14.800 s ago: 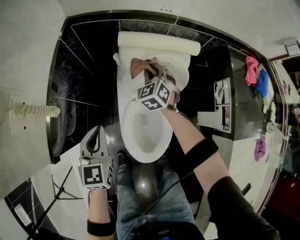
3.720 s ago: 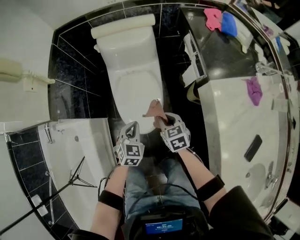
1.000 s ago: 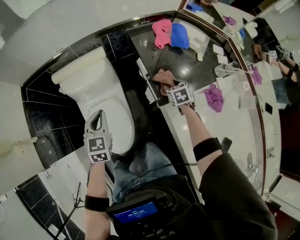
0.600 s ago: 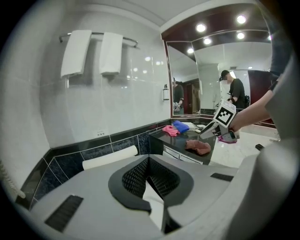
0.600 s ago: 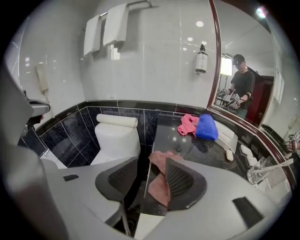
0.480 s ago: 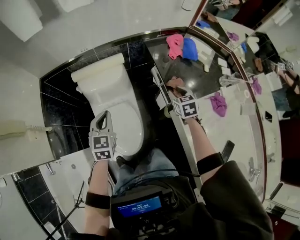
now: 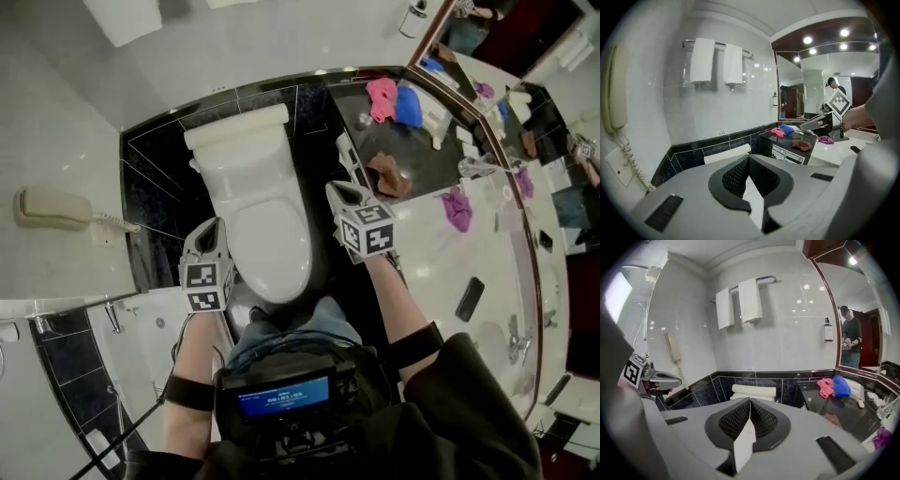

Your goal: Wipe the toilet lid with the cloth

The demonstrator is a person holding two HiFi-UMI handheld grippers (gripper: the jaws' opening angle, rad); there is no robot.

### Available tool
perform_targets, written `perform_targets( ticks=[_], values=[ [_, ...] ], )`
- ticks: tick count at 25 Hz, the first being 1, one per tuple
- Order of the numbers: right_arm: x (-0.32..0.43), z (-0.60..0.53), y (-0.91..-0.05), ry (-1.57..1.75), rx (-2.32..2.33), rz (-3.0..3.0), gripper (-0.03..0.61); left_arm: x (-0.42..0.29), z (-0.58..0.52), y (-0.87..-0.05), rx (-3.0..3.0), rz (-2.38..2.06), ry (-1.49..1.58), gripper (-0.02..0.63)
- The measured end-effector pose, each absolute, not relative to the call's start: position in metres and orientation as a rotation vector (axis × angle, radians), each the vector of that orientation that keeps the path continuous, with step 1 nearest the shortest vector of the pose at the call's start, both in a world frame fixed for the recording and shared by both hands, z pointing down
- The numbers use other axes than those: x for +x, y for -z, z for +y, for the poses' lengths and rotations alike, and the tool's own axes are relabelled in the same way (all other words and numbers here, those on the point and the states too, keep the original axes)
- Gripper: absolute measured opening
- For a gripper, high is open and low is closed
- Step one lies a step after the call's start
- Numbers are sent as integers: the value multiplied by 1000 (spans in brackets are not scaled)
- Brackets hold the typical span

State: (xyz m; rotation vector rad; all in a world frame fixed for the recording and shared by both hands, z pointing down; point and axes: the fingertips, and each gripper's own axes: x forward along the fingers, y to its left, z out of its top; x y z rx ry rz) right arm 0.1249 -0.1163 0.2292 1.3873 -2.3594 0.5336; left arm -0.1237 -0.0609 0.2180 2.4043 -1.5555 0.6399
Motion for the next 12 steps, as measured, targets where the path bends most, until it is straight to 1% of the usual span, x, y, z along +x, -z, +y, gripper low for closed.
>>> perform_targets(
  ticks=[6, 12],
  values=[
    [54, -83, -226, -535, 1292, -2428, 15, -166, -48, -209, 2377, -1611, -595, 0],
    [36, -71, -223, -543, 1276, -2441, 14, -186, -34, -208, 2327, -1645, -563, 0]
  ],
)
